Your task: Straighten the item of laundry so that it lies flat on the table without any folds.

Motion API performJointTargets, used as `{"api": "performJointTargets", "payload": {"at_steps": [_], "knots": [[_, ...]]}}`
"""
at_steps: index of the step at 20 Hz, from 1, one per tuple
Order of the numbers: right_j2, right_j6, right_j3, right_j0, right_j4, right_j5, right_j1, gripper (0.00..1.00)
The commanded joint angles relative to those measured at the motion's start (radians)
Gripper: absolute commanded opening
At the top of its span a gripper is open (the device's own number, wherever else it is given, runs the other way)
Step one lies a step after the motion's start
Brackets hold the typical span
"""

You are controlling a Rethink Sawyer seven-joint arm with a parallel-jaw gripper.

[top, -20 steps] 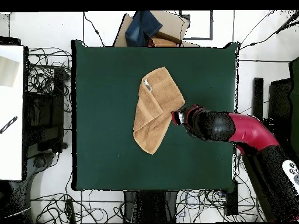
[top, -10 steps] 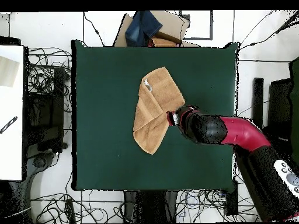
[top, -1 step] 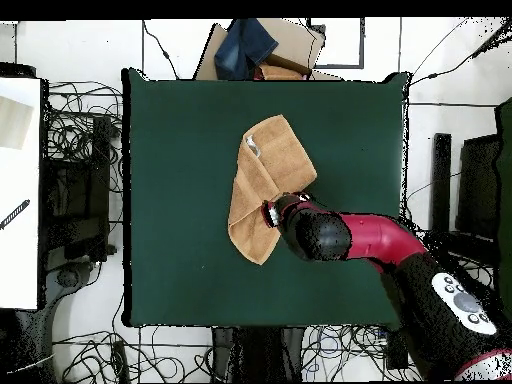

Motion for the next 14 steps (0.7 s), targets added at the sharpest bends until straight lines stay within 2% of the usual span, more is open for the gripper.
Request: {"api": "performJointTargets", "payload": {"at_steps": [1, 14], "knots": [[-0.093, 0.252, 0.088, 0.029, 0.022, -0.068, 0.011, 1.0], [-0.073, 0.181, 0.065, -0.007, 0.049, -0.051, 0.06, 1.0]]}}
